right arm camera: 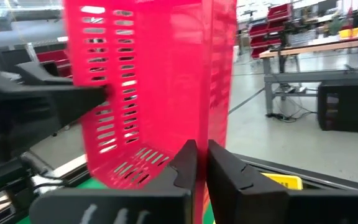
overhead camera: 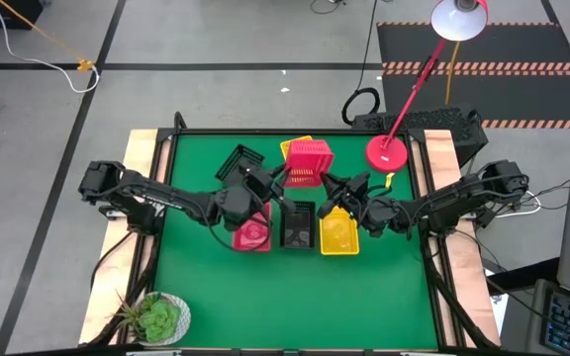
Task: Stack baskets by color
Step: Stack the bottom red bin on top of the top red bin
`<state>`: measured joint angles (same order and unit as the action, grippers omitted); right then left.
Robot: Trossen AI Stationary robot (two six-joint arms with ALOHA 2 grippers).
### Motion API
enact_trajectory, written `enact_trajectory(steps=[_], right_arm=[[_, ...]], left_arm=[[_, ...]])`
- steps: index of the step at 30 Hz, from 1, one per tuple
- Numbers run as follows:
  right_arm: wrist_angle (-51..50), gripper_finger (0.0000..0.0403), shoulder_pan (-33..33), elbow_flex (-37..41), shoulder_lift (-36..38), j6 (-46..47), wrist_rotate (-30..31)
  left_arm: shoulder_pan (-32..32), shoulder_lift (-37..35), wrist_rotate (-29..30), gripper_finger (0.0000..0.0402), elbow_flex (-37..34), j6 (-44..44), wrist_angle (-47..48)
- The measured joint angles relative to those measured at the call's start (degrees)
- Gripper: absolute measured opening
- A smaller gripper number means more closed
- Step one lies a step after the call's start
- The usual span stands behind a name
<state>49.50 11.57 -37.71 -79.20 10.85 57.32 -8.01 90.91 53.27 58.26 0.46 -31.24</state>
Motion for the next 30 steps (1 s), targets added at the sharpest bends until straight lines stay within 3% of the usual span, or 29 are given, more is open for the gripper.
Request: enact_trajectory(steps=[7, 21, 30], right_arm=[[1.7, 0.0039, 0.0, 0.0, 0.0, -0.3, -3.3], [2.9, 0.0192, 1.0, 0.0, 0.0, -6.6, -4.9], [0.0, 0.0251, 5.2, -0.1, 0.9, -8.9, -6.3]], left_arm=[[-0.1, -0.2, 0.1, 0.0009, 0.0, -1.6, -0.1], [-0.5, -0.2, -1.6, 0.0015, 0.0, -1.9, 0.6], [-1.6, -6.5, -4.9, 0.0013, 0.0, 0.3, 13.0]])
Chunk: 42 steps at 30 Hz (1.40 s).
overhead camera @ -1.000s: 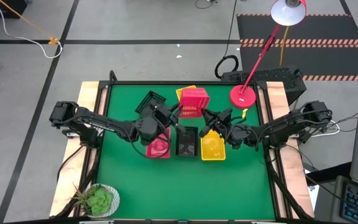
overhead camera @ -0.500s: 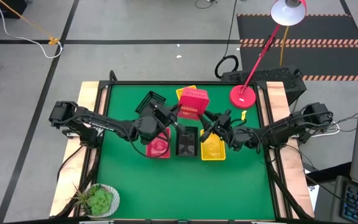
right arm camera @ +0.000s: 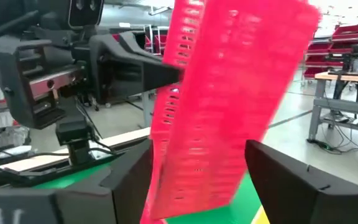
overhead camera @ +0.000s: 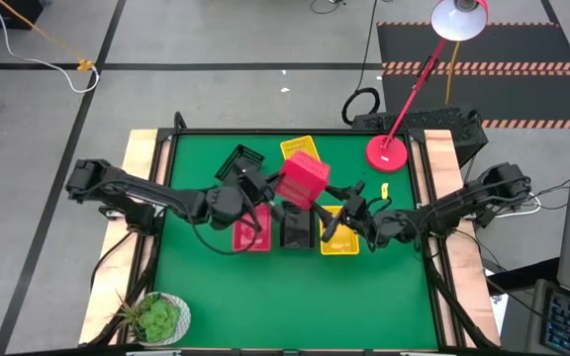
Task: Stack baskets by color
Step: Stack the bottom red bin on top of the top red bin
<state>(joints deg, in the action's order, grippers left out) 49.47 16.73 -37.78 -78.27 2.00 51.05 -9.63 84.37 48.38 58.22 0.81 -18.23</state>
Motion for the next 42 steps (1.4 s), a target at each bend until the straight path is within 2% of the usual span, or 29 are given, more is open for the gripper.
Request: enact_trajectory(steps=[5, 13, 16, 22, 31, 37, 42], right_arm=[[-1.0, 0.0253, 2.1, 0.0, 1.3, 0.5, -4.1], [-3.1, 0.0250, 4.4, 0.0, 1.6, 0.3, -16.5], [-5.6, 0.0250, 5.5, 0.0, 1.6, 0.6, -16.9], [-15.2, 0.0249, 7.9, 0.0, 1.6, 1.8, -16.9], [-18.5, 0.0249, 8.5, 0.0, 1.6, -2.0, -16.8], [-18.1, 0.0249, 8.5, 0.0, 1.6, -5.9, -16.8], [-20.2, 0.0249, 8.5, 0.0, 1.6, -6.3, -16.8]], left_arm=[[0.1, -6.6, -3.1, 0.0007, 0.1, 3.5, 10.0], [0.1, -15.2, -6.3, 0.0008, 0.1, 6.0, 22.3], [-0.3, -18.6, -8.9, 0.0008, 0.0, 9.8, 27.1], [-2.2, -24.4, -9.4, 0.0007, 0.6, 18.2, 39.2], [-4.5, -24.7, -13.1, 0.0007, 11.6, 40.2, 62.9], [-5.1, -24.7, -16.6, 0.0010, 16.7, 52.8, 68.2], [-5.3, -24.0, -21.9, 0.0006, 17.4, 64.4, 70.9]])
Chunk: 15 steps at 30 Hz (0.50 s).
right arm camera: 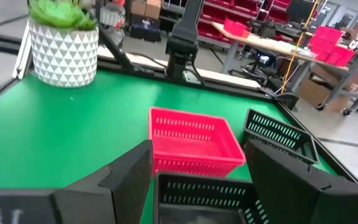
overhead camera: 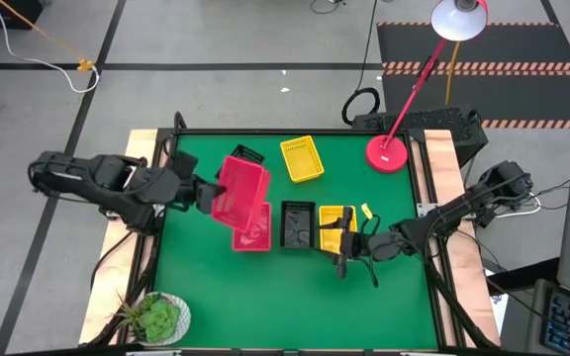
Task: Stack baskets by color
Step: Stack the bottom red bin on top of the top red bin
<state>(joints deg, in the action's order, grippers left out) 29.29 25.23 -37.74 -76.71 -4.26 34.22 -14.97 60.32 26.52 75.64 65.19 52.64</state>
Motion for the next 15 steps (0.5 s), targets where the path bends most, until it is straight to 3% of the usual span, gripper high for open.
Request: enact_trajectory(steps=[6, 15], right_arm=[[-3.1, 0.0249, 0.0, 0.0, 0.0, 0.1, -3.1], [-2.8, 0.0249, 0.0, 0.0, 0.0, 0.5, -12.6]], left_arm=[[-1.4, 3.4, -2.9, 0.0007, 0.0, 8.9, 0.6], [-1.5, 10.0, -2.3, 0.0007, 0.0, 7.2, 5.7]])
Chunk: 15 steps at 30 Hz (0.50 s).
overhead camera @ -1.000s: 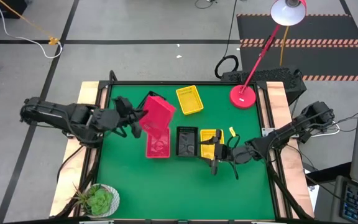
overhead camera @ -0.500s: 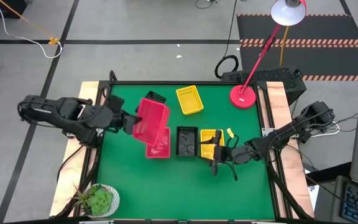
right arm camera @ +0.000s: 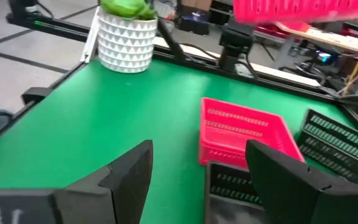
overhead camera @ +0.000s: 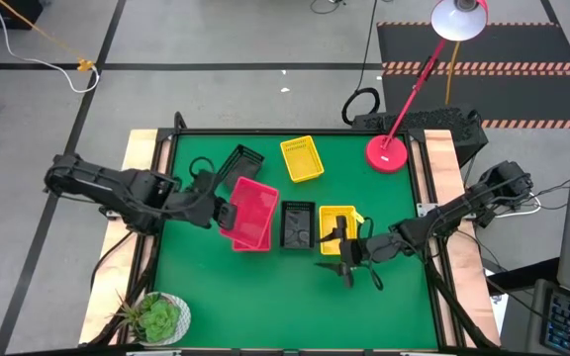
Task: Stack baskets by color
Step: Stack the bottom red bin on top of the top red bin
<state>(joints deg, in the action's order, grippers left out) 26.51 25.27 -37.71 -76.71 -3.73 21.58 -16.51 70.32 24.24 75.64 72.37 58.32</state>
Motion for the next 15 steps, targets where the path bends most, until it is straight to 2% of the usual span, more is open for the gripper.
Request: enact_trajectory(steps=[3, 8, 15], right_arm=[[-0.2, 0.0249, 0.1, 0.0, 0.0, 0.0, -2.4], [-0.1, 0.0249, 1.0, 0.0, 0.0, -1.7, -2.4], [0.1, 0.0249, 1.1, 0.0, 0.0, -3.4, -2.4]], left_arm=[[0.3, 1.3, -1.0, 0.0007, 0.0, 2.4, 4.2], [-0.1, 2.6, -2.1, 0.0007, 0.0, 8.9, 9.4], [0.0, 6.5, -2.1, 0.0007, 0.0, 11.8, 9.7]])
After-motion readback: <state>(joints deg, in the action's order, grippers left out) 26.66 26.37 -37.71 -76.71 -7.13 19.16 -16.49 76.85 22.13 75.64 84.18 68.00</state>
